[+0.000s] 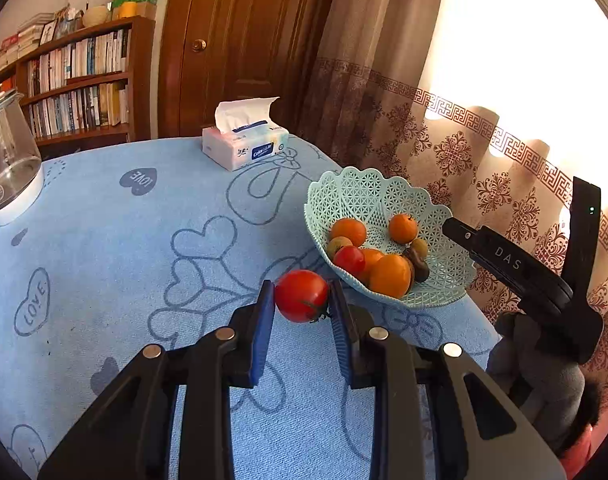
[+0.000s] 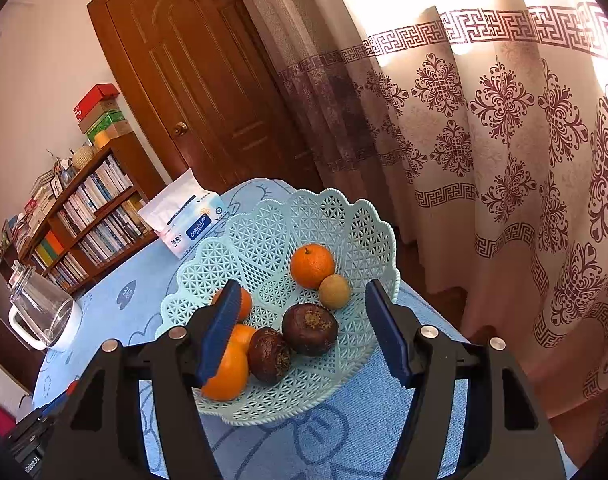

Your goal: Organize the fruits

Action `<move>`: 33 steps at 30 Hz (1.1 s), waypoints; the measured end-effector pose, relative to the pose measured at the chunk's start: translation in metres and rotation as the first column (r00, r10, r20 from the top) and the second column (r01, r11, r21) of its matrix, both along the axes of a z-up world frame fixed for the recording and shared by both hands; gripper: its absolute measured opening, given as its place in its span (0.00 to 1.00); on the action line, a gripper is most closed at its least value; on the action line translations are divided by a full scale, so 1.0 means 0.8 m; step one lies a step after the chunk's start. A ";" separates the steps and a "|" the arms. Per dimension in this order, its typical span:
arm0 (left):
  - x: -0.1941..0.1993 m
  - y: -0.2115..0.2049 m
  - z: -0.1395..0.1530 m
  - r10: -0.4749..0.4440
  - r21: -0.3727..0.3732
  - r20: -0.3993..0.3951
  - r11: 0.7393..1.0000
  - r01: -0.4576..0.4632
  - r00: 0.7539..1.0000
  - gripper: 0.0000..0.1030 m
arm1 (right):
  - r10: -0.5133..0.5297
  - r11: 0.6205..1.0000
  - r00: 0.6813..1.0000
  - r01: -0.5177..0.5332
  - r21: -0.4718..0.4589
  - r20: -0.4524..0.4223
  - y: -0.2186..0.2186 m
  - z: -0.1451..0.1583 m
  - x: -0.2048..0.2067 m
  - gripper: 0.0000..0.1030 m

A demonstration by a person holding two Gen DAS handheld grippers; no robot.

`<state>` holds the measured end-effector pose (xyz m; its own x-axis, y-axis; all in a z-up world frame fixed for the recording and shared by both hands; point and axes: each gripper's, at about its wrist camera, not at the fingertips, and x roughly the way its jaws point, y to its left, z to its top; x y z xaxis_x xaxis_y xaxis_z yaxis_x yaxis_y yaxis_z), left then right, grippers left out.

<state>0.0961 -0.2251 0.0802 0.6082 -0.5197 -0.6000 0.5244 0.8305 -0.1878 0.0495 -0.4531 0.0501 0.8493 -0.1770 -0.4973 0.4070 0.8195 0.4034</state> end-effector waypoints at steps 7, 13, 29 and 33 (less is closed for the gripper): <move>0.017 -0.061 -0.002 -0.090 0.003 0.009 0.996 0.090 0.996 0.27 | -0.018 0.999 1.000 0.018 0.026 -0.002 -0.006 -0.001 0.000 0.64; 0.034 -0.093 -0.014 -0.124 0.013 0.005 0.992 0.124 0.992 0.28 | -0.015 0.999 1.000 0.015 0.030 -0.002 -0.006 -0.002 0.000 0.64; 0.033 -0.019 -0.016 0.088 -0.013 -0.016 0.996 -0.088 0.996 0.71 | -0.040 0.999 0.999 0.040 0.013 0.015 -0.004 0.000 -0.006 0.78; 0.020 -0.017 -0.017 0.129 0.044 0.048 0.990 -0.131 0.990 0.86 | -0.061 0.998 0.998 0.060 0.027 0.015 -0.010 -0.001 -0.009 0.82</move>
<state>0.1123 -0.2386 0.0669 0.6955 -0.4060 -0.5928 0.4180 0.8997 -0.1257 0.0426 -0.4611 0.0495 0.8452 -0.2151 -0.4893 0.4489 0.7825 0.4314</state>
